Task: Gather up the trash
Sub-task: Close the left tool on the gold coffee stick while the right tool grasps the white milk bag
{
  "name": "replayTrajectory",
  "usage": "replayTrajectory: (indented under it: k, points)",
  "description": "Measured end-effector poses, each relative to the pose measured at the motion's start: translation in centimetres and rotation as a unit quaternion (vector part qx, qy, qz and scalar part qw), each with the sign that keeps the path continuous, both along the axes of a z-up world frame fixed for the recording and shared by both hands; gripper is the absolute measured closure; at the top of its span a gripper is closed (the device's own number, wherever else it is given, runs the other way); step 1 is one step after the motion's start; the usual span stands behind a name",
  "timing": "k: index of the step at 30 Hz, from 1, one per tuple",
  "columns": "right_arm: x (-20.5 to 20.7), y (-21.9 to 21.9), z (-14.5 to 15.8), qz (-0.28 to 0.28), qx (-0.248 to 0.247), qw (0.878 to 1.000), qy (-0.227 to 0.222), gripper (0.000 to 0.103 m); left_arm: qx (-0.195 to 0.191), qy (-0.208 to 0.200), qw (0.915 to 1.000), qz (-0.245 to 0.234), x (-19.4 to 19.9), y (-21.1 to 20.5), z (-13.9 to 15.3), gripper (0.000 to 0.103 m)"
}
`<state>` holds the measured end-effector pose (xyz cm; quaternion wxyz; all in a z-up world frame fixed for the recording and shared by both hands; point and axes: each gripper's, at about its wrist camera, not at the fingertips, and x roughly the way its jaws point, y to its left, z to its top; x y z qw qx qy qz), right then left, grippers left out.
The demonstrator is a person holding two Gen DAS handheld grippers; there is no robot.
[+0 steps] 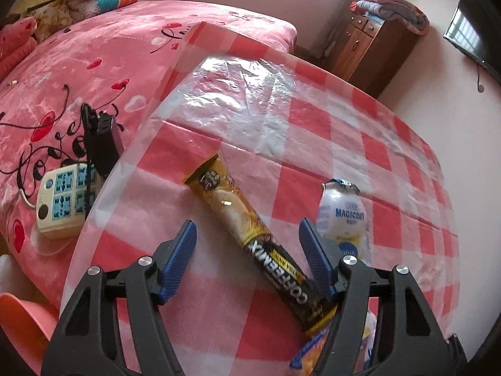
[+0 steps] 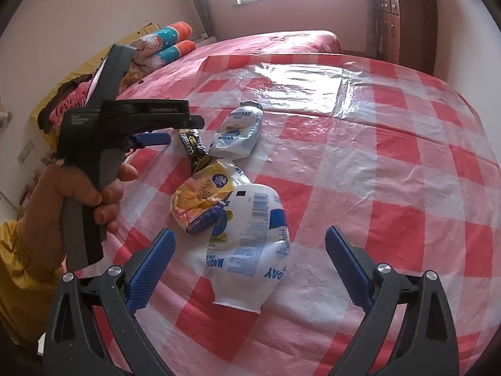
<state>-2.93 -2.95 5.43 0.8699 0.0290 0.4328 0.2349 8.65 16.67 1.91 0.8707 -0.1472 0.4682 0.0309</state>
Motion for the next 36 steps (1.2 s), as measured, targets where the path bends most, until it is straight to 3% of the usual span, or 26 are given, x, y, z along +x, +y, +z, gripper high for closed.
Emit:
replayTrajectory:
  k: [5, 8, 15, 19, 30, 32, 33, 34, 36]
  points:
    - [0.6, -0.7, -0.2, -0.007, 0.011, 1.0, 0.004, 0.008, 0.009, -0.001, 1.0, 0.001, 1.1, -0.6, -0.1, 0.037]
    - [0.9, -1.1, -0.4, -0.01, 0.014, 1.0, 0.008, 0.008, 0.024, -0.002, 0.9997, 0.0, 1.4, -1.2, -0.1, 0.043]
    - [0.7, -0.8, -0.4, -0.003, 0.004, 1.0, -0.001, 0.008, 0.045, -0.018, 0.9988, -0.006, 1.3, -1.5, -0.3, 0.072]
    - [0.6, -0.3, -0.4, 0.006, 0.0, 1.0, -0.006, 0.008, 0.053, -0.027, 0.9981, -0.016, 1.1, -1.8, -0.4, 0.079]
    - [0.7, 0.8, -1.4, 0.007, -0.026, 1.0, -0.008, 0.008, 0.007, -0.033, 0.9987, -0.038, -0.8, -0.8, -0.2, 0.088]
    - [0.7, 1.1, -1.7, 0.01, -0.032, 0.999, -0.006, 0.011, -0.001, -0.036, 0.9986, -0.039, -1.6, -0.6, 0.0, 0.088]
    - [0.6, 1.1, -1.9, 0.011, -0.035, 0.999, -0.006, 0.022, -0.006, -0.037, 0.9985, -0.04, -1.9, -0.4, 0.0, 0.088]
    - [0.5, 1.3, -2.1, 0.013, -0.041, 0.999, -0.003, 0.026, -0.011, -0.038, 0.9983, -0.042, -2.4, -0.3, 0.1, 0.088]
    - [0.2, 1.6, -2.2, 0.016, -0.053, 0.998, -0.01, 0.028, -0.018, -0.037, 0.998, -0.048, -3.1, -0.2, 0.2, 0.089]
